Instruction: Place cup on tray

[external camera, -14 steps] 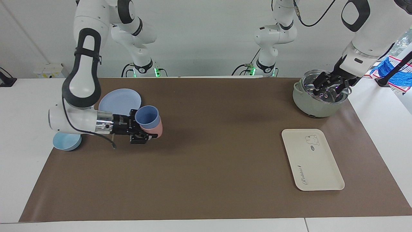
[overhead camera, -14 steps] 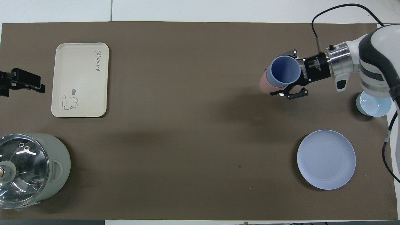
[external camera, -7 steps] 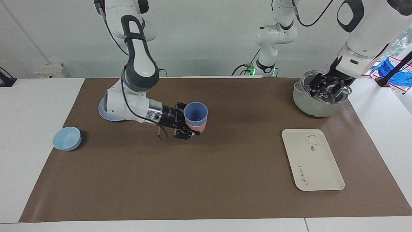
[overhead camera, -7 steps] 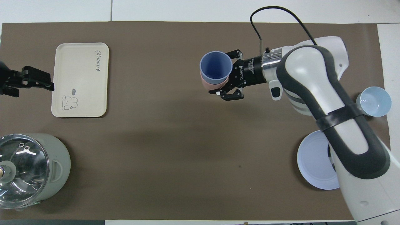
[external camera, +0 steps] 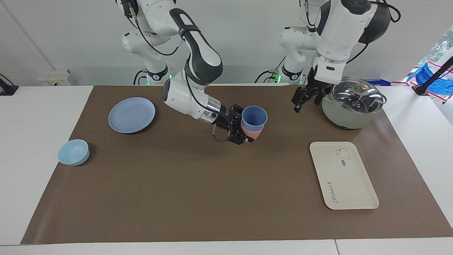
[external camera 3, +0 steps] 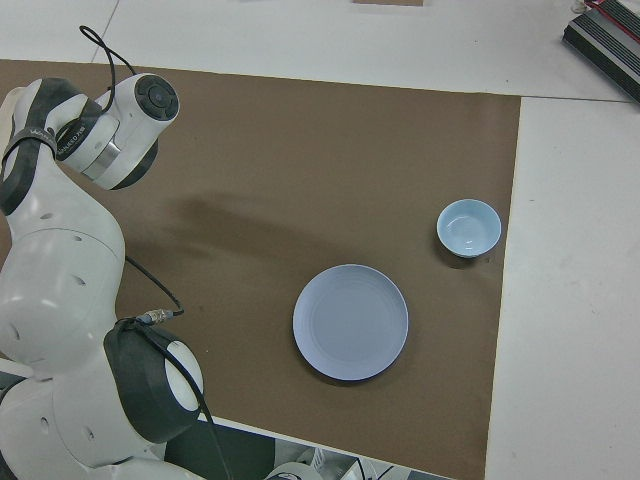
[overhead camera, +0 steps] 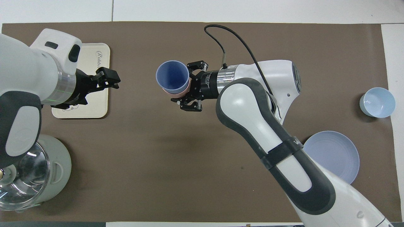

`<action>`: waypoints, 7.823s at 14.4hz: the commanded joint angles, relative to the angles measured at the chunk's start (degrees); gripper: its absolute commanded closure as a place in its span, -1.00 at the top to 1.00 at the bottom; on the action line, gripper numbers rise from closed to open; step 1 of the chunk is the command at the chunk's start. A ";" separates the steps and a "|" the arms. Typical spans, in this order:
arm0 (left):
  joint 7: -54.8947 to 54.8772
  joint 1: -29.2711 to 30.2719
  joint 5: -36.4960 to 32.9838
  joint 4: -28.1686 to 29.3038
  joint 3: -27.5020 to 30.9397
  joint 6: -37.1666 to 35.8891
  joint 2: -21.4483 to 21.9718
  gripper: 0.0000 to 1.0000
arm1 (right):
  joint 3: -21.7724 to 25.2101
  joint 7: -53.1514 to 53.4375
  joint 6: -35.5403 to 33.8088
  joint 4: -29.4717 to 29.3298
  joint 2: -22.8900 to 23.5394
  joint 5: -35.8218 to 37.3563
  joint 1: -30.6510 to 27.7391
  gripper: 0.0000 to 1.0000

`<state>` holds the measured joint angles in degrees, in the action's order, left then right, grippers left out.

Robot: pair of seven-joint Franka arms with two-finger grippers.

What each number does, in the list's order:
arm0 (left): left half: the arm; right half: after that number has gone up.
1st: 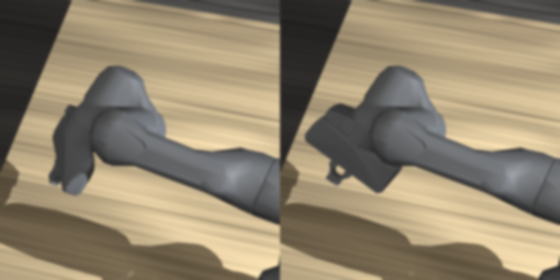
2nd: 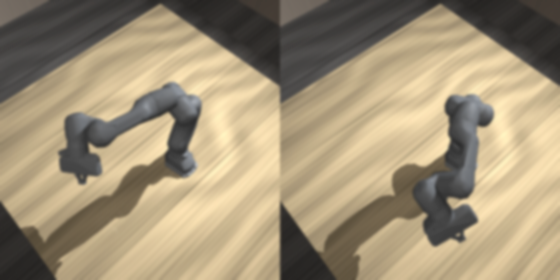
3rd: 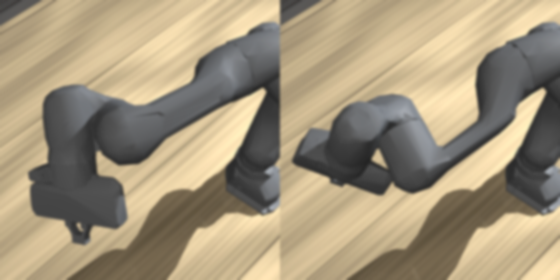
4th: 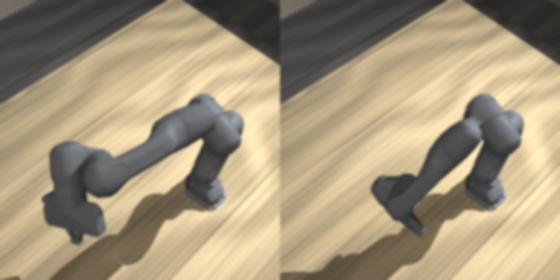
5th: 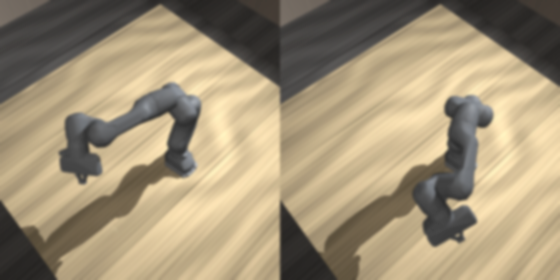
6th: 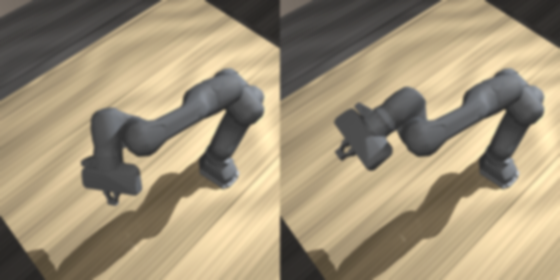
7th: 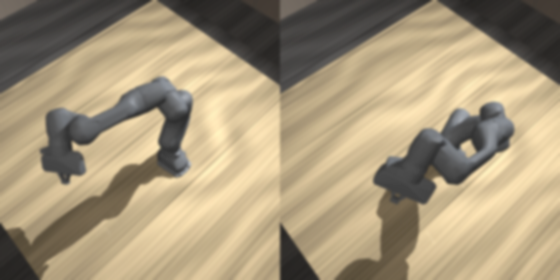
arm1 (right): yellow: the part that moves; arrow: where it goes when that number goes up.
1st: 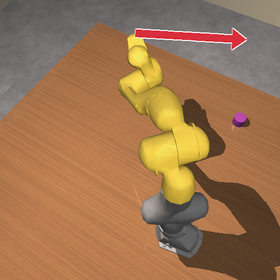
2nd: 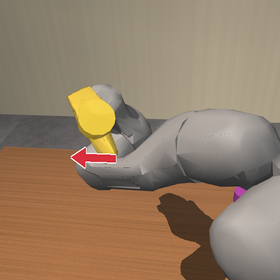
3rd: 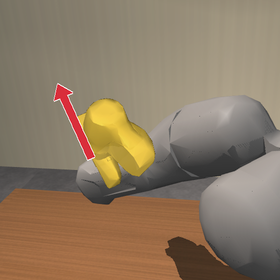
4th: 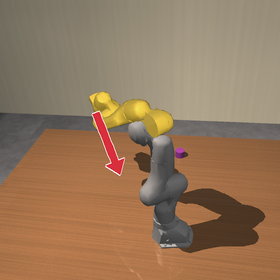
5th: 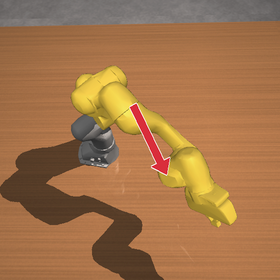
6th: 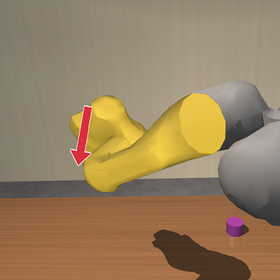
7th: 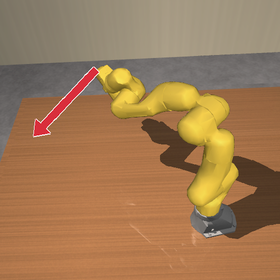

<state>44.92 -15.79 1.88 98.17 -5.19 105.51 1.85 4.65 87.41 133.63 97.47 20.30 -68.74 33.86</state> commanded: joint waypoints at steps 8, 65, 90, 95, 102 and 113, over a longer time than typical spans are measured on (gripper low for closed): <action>15.46 -7.50 4.98 3.51 0.53 16.55 -1.23 1.00 | 0.36 0.04 0.76 1.67 -1.49 -1.57 -0.02 -1.00; -42.90 24.75 12.45 16.44 2.46 33.44 -13.71 -1.00 | 0.36 -43.03 -51.61 -16.08 21.88 20.05 -49.06 -1.00; -46.33 17.20 -2.14 -0.88 1.85 -2.57 -6.88 1.00 | -2.54 -52.24 -51.62 -14.41 23.73 21.28 -55.47 1.00; -46.41 14.99 -2.32 -9.81 1.85 -15.39 -6.32 1.00 | -2.54 -54.72 -52.76 -16.52 23.73 25.67 -58.28 1.00; -46.24 15.79 -1.62 -9.16 2.29 -12.27 -6.07 1.00 | -2.80 -55.15 -58.57 -23.73 18.39 32.86 -57.68 1.00; -47.21 16.05 -2.14 -18.22 2.46 -19.48 -10.04 1.00 | -4.12 -70.37 -56.63 -24.44 -3.06 58.38 -41.15 1.00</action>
<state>-1.42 0.29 0.64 77.70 -2.95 84.53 -8.75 0.74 18.31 75.93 69.93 20.83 -11.62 -7.13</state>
